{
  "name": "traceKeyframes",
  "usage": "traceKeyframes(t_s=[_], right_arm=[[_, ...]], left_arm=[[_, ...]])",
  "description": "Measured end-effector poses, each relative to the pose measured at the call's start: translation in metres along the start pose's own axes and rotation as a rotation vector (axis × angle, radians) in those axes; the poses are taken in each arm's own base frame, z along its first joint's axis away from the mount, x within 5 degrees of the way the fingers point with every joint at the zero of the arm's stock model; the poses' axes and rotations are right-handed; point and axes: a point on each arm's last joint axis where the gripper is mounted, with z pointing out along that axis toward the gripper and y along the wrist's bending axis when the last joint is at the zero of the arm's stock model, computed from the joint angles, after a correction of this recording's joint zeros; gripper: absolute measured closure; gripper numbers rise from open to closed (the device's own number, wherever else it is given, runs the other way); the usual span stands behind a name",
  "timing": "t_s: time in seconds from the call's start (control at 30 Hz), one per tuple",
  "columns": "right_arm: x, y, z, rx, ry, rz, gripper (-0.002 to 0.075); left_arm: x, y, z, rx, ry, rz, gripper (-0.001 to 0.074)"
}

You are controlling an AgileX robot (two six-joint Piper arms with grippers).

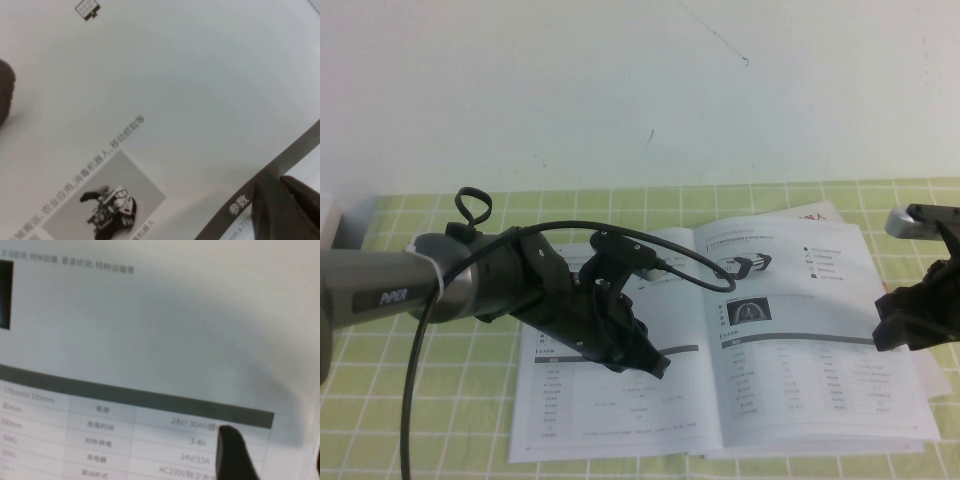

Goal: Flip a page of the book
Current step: Open the closed book

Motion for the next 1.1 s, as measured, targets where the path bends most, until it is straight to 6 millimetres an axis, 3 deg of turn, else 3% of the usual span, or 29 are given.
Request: traceKeyframes(t_s=[0.23, 1.1], right_arm=[[0.001, -0.002, 0.013, -0.034, 0.022, 0.027, 0.0381], [-0.004, 0.006, 0.015, -0.139, -0.032, 0.041, 0.0384]], left_arm=[[0.0, 0.0, 0.0, -0.001, -0.001, 0.0, 0.0739], [0.0, 0.0, 0.0, -0.002, -0.001, 0.001, 0.0739]])
